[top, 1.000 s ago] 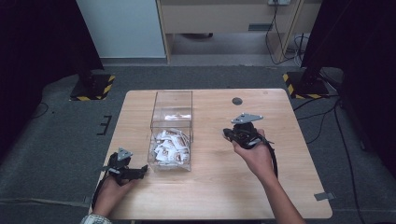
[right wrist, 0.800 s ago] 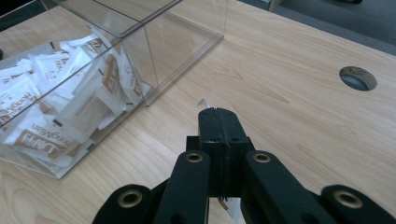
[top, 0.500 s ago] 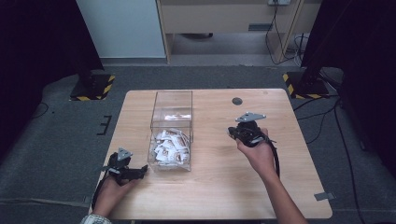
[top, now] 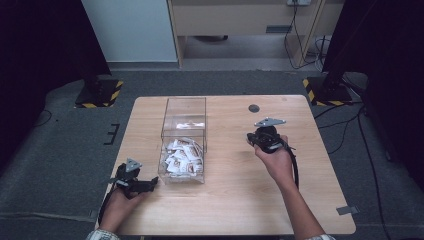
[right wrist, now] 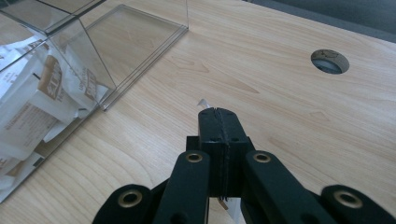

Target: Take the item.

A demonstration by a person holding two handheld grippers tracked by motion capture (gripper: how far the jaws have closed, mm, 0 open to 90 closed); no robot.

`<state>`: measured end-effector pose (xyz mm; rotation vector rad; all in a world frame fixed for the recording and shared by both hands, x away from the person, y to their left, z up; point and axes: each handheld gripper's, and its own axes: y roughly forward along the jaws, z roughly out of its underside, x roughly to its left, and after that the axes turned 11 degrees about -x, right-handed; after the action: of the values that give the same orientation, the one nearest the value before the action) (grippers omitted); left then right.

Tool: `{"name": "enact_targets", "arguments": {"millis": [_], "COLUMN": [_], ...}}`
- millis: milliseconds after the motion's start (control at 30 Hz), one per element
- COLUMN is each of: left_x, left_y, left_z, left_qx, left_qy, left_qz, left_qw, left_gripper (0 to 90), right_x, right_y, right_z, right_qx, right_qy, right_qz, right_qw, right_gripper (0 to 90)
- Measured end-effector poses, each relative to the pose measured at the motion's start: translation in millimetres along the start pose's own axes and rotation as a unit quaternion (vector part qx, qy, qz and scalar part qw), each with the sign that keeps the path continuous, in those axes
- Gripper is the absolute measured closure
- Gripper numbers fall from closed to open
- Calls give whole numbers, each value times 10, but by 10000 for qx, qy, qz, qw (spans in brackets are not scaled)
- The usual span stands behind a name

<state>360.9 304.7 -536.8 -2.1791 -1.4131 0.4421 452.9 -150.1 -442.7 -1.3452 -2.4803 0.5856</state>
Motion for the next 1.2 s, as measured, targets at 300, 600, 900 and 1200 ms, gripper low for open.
{"name": "enact_targets", "arguments": {"millis": [300,600,900,1200], "left_x": [0,0,0,0], "left_y": [0,0,0,1], "left_z": [0,0,0,1], "left_qx": [0,-1,-1,-8], "left_qy": [2,0,1,-1], "left_qz": [0,0,1,2], "left_qw": [10000,10000,10000,10000], "left_gripper": [0,0,0,0], "right_x": [-42,-68,-45,2], "right_y": [98,184,288,370], "right_z": [51,88,125,151], "right_qx": [108,231,339,449], "right_qy": [-4,10,-44,-86], "right_qz": [107,176,160,75], "right_qw": [9999,9996,9993,9989], "right_gripper": [900,900,900,899]}}
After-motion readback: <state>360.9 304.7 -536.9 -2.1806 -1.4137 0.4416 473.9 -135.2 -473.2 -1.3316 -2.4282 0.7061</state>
